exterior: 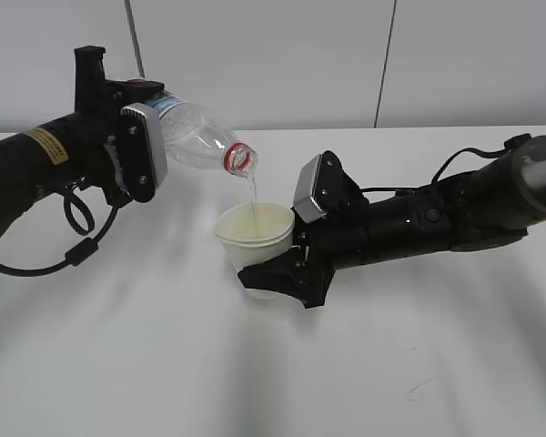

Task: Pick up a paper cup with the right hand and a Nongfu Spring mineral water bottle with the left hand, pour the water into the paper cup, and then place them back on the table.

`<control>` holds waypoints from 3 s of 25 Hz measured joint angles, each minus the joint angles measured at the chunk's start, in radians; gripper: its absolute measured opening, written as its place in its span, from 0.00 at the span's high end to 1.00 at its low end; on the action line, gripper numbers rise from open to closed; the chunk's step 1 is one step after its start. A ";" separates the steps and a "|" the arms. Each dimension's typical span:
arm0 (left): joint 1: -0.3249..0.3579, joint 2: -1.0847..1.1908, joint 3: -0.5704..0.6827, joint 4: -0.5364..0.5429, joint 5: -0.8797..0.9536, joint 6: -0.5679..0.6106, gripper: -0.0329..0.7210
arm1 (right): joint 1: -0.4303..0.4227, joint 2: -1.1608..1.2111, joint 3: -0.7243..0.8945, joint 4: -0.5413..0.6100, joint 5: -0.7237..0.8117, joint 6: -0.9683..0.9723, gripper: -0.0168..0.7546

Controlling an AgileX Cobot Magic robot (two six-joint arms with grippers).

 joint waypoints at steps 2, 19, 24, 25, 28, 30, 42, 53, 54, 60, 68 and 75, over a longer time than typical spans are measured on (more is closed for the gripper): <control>0.000 0.000 0.000 -0.002 0.001 0.000 0.46 | 0.000 0.000 0.000 0.000 0.000 0.000 0.32; 0.000 0.001 0.000 -0.003 -0.003 0.053 0.46 | 0.000 0.000 0.000 0.000 0.000 0.000 0.32; 0.000 0.001 0.000 -0.003 -0.004 0.059 0.46 | 0.000 0.000 0.000 0.000 0.000 0.001 0.32; 0.000 0.001 0.000 -0.003 -0.004 0.060 0.46 | 0.000 0.000 0.000 0.000 0.000 0.001 0.32; 0.000 0.001 0.000 -0.003 -0.004 0.061 0.46 | 0.000 0.000 0.000 0.000 0.002 0.001 0.32; 0.000 0.001 0.000 -0.003 -0.004 0.061 0.46 | 0.000 0.000 0.000 -0.001 0.002 0.001 0.32; 0.000 0.001 0.000 -0.002 -0.004 0.086 0.46 | 0.000 0.000 0.000 -0.001 0.003 0.001 0.32; 0.000 0.001 0.000 -0.001 -0.010 0.086 0.46 | 0.000 0.000 0.000 -0.005 0.004 0.001 0.32; 0.000 0.001 0.000 -0.001 -0.011 0.086 0.46 | 0.000 0.000 0.000 -0.005 0.004 0.001 0.32; 0.000 0.001 0.000 -0.001 -0.011 0.086 0.46 | 0.000 0.000 0.000 -0.005 0.005 0.001 0.32; 0.000 0.001 0.000 -0.001 -0.011 0.069 0.46 | 0.000 0.000 0.000 0.048 0.006 -0.038 0.32; 0.000 0.001 0.000 -0.015 -0.011 -0.080 0.47 | 0.000 0.000 0.000 0.135 -0.040 -0.132 0.32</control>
